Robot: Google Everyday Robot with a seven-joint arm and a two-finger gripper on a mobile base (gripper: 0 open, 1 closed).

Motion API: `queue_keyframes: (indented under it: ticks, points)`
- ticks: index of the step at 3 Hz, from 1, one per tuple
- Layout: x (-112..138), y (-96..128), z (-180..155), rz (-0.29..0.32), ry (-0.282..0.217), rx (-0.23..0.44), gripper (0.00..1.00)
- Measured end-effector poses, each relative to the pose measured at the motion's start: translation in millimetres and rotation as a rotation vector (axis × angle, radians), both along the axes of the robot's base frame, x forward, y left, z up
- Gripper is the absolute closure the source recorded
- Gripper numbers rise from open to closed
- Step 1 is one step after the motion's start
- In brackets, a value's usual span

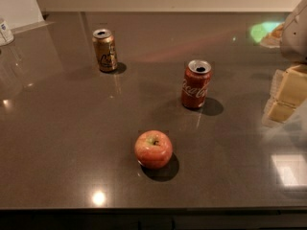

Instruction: Move coke can near orange can

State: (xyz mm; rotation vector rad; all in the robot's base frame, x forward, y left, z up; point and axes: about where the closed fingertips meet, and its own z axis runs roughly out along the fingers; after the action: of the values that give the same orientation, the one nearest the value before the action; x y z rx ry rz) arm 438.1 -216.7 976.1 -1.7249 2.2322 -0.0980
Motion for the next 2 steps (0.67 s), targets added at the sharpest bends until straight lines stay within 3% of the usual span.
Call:
queue_keyframes:
  ticks: [1,2]
  points:
    - [0.5,0.3,0.5,-0.001,-0.003,0.001,0.0]
    - [17.0,6.6,-4.7,-0.005,-0.03,0.048,0.0]
